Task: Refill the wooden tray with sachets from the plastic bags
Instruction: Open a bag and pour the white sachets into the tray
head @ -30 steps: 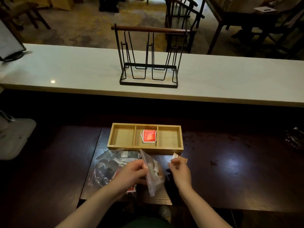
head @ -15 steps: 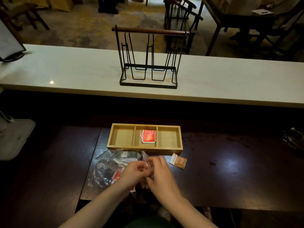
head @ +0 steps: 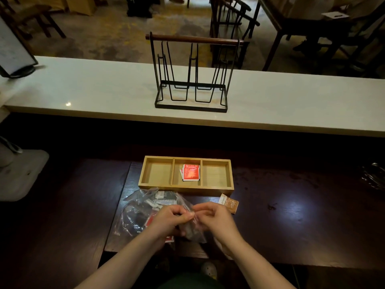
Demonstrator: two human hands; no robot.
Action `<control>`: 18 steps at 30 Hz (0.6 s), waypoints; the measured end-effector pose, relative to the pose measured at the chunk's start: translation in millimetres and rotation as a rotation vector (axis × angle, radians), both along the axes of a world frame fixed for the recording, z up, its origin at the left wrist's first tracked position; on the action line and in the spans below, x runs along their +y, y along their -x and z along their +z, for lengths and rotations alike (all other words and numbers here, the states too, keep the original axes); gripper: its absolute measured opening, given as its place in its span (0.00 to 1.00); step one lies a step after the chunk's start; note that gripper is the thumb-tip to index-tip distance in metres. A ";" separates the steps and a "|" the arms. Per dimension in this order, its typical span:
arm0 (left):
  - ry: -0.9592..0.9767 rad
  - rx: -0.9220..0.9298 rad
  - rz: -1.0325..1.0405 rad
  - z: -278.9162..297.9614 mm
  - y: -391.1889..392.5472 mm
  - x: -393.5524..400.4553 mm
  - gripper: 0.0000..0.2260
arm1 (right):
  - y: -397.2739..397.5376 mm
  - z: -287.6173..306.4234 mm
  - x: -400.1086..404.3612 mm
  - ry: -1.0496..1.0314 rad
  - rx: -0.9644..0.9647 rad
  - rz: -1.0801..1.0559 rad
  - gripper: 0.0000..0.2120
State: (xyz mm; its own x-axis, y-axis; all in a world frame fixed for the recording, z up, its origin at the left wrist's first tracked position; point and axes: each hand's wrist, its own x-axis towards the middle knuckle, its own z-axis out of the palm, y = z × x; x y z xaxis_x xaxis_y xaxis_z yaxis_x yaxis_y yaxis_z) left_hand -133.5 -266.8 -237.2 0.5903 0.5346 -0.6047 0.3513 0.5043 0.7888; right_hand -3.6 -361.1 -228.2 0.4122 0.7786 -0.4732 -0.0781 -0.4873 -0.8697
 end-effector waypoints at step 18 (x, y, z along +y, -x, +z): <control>-0.121 0.039 -0.022 9.1 -9.7 -3.9 0.06 | -0.8 6.5 7.4 -0.030 -0.338 0.146 0.10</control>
State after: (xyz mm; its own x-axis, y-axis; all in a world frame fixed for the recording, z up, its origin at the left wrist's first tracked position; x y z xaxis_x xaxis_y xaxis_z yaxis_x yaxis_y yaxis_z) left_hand -123.8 -270.7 -228.1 0.5804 0.5920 -0.5592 0.3928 0.3981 0.8290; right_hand -2.8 -353.7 -221.8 0.4250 0.8522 -0.3053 0.2850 -0.4461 -0.8484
